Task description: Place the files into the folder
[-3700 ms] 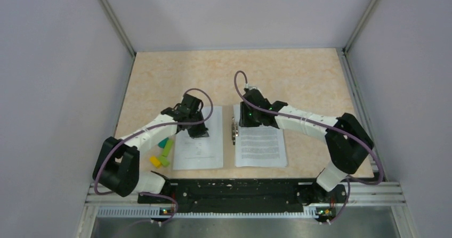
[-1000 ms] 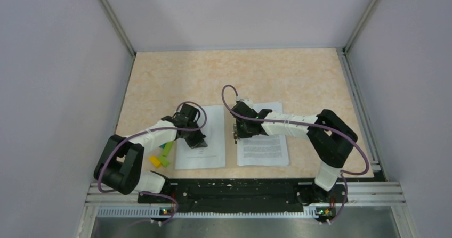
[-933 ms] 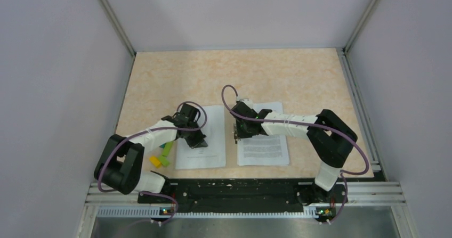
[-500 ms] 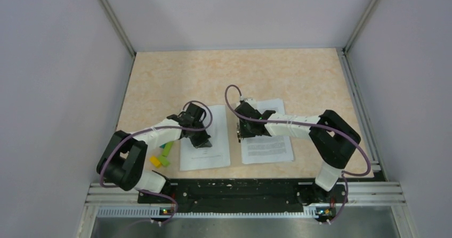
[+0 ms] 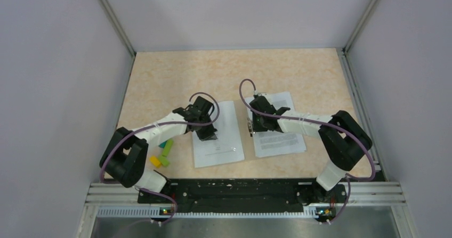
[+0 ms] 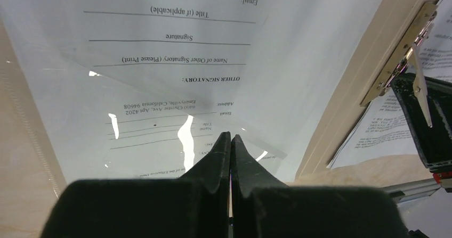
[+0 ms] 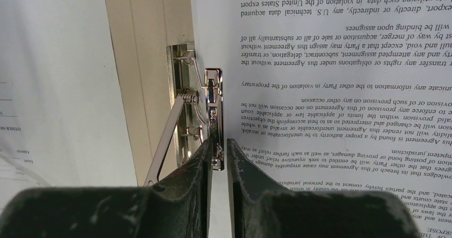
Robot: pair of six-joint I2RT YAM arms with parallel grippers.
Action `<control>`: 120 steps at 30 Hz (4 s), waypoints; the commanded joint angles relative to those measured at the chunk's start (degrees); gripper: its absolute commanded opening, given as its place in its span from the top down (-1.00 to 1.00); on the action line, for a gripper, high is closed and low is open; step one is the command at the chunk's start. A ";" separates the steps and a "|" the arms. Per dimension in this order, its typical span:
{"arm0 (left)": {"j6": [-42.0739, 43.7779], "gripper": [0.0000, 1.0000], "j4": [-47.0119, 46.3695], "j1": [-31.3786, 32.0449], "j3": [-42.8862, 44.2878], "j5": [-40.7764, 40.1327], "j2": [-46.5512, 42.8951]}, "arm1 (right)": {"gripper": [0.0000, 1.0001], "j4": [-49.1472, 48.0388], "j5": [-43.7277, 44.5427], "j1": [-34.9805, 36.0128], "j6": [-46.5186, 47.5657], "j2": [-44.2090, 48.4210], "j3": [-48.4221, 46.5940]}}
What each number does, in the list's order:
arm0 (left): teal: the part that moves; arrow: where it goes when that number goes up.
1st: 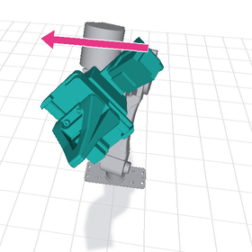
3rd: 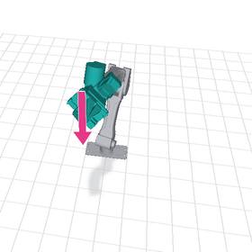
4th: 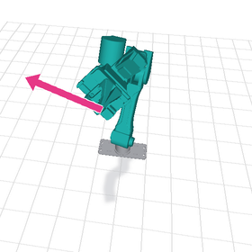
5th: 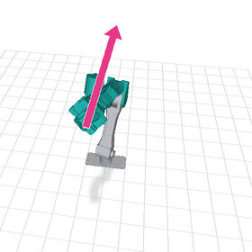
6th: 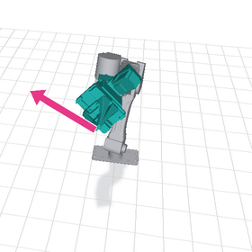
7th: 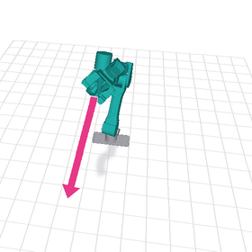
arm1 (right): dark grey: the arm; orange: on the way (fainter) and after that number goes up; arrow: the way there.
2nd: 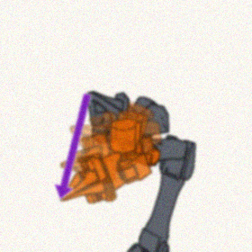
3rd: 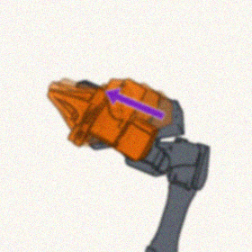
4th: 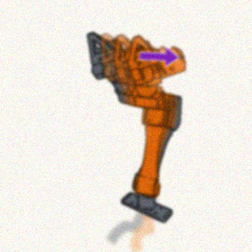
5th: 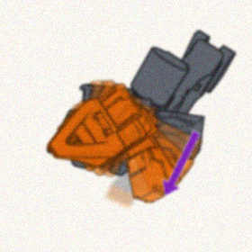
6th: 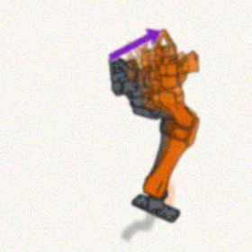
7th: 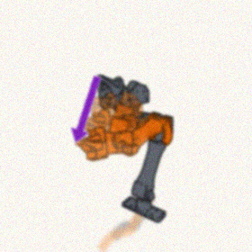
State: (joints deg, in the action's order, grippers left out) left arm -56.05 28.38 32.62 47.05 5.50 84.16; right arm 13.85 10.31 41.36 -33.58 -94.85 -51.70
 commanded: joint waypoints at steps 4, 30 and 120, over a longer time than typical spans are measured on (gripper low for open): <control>1.94 1.00 5.17 -0.71 3.28 -7.34 -1.10 | 0.70 1.90 -0.90 -1.66 3.74 -0.19 1.13; 8.42 1.00 5.01 -4.77 -3.40 -6.73 -5.89 | 0.53 13.05 -1.92 -1.02 2.12 10.30 -8.91; -4.62 1.00 5.11 -7.75 -10.57 -8.61 2.65 | 0.90 22.43 12.12 8.74 0.47 -0.25 -5.84</control>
State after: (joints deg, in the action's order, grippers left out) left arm -61.52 30.06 25.26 40.71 4.23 82.65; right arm 37.10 22.46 50.57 -31.94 -96.09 -57.41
